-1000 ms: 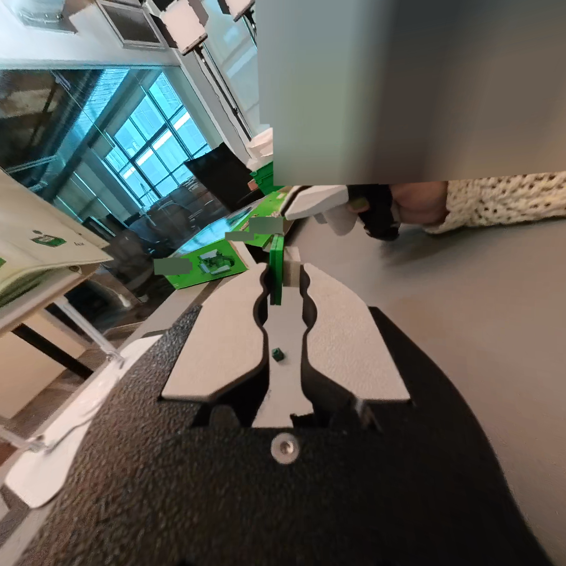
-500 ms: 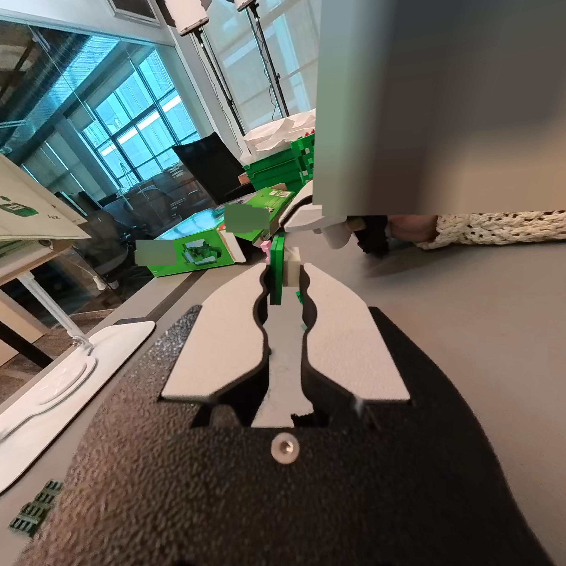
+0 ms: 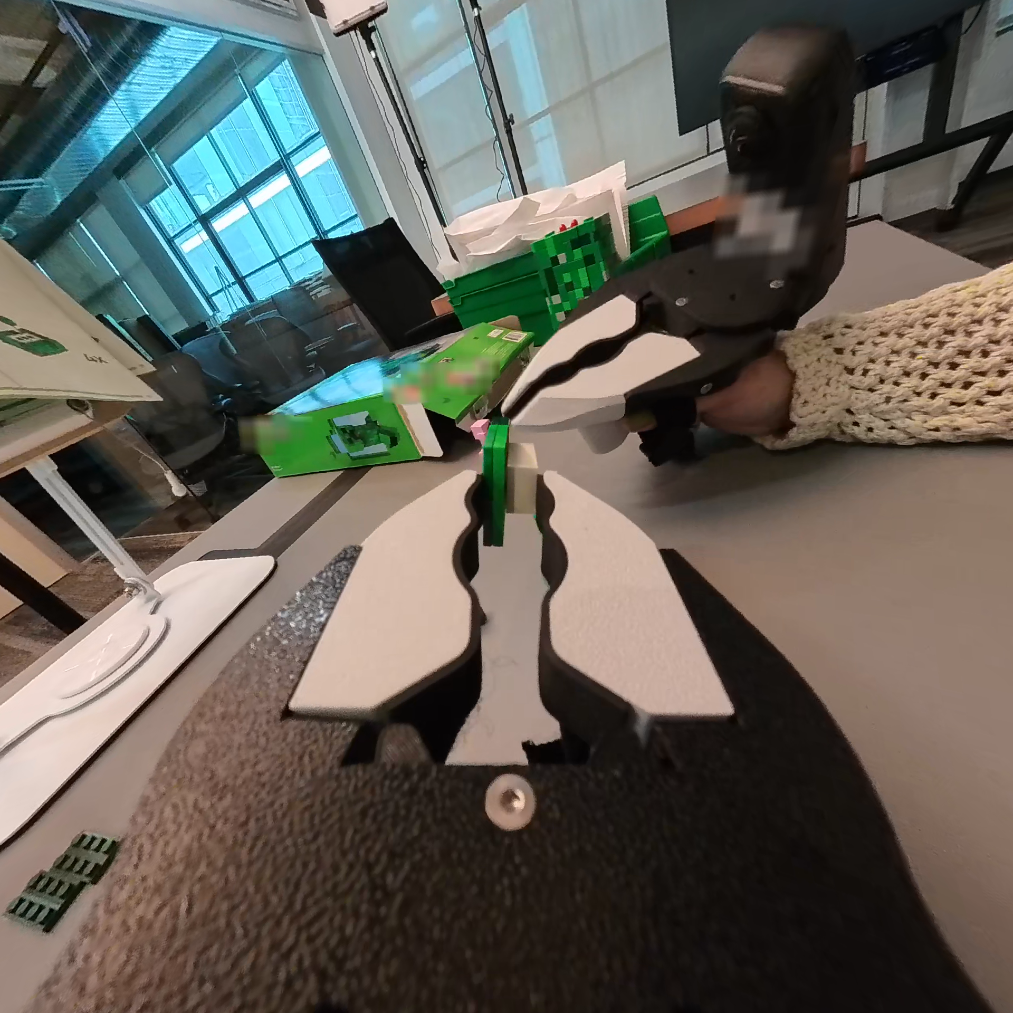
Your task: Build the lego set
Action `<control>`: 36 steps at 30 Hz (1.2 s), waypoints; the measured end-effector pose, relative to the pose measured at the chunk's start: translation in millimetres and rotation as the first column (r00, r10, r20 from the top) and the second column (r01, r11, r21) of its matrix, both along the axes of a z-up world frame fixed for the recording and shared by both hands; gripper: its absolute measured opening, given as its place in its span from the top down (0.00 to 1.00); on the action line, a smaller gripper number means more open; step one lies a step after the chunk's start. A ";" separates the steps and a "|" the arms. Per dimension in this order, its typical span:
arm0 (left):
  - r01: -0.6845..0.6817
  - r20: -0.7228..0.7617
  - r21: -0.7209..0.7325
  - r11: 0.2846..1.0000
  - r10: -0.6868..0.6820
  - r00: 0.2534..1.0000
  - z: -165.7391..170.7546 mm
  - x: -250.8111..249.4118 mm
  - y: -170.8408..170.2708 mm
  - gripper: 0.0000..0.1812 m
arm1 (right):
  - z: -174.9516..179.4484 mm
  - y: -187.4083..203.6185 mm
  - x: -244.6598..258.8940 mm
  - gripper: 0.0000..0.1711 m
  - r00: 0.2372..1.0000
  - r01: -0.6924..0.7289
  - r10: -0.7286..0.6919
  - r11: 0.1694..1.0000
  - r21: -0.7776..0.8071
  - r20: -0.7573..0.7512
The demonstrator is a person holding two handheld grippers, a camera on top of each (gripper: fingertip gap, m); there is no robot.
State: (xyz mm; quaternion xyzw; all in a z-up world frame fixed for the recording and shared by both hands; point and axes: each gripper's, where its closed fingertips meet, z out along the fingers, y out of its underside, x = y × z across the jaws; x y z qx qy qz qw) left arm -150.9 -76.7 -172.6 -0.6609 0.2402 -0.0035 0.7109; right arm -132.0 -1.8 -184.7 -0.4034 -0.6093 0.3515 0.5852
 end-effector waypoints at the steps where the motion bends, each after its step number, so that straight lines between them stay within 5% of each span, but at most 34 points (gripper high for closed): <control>1: -0.001 0.003 -0.001 1.000 0.001 1.000 0.2 -0.3 0.2 0.90 | -0.2 0.0 0.0 0.96 1.000 0.001 -0.001 1.000 0.003 0.001; 36: -0.008 0.006 -0.020 1.000 0.008 1.000 -3.0 -0.8 2.7 0.90 | -4.5 -5.1 -0.3 0.97 1.000 -0.005 0.004 0.998 0.055 0.024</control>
